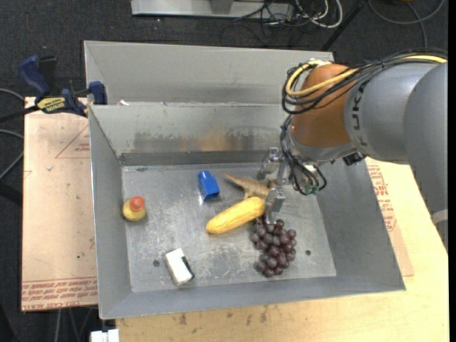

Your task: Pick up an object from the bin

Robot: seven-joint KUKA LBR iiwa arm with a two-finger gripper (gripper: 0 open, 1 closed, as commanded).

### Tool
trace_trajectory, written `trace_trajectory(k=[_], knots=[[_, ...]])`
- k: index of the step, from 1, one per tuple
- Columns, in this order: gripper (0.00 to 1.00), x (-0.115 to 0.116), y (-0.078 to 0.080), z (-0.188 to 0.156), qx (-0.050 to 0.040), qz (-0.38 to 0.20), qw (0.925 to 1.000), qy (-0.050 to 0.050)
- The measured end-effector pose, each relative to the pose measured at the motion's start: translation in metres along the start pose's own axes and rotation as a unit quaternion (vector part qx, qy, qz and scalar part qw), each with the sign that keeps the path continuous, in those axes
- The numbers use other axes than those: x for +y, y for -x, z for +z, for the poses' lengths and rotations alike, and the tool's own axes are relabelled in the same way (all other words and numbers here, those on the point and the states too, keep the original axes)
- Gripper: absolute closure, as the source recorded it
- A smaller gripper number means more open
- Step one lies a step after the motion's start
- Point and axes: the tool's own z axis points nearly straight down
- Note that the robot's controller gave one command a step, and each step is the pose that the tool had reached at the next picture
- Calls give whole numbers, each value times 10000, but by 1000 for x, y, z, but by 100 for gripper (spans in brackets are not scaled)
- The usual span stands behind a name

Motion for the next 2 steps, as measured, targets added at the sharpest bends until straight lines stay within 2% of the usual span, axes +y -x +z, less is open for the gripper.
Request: trace_trajectory(k=[1, 2], knots=[[100, 8, -78, 4, -161, 480, 9987, 44], [100, 8, -78, 4, -161, 479, 9987, 44]])
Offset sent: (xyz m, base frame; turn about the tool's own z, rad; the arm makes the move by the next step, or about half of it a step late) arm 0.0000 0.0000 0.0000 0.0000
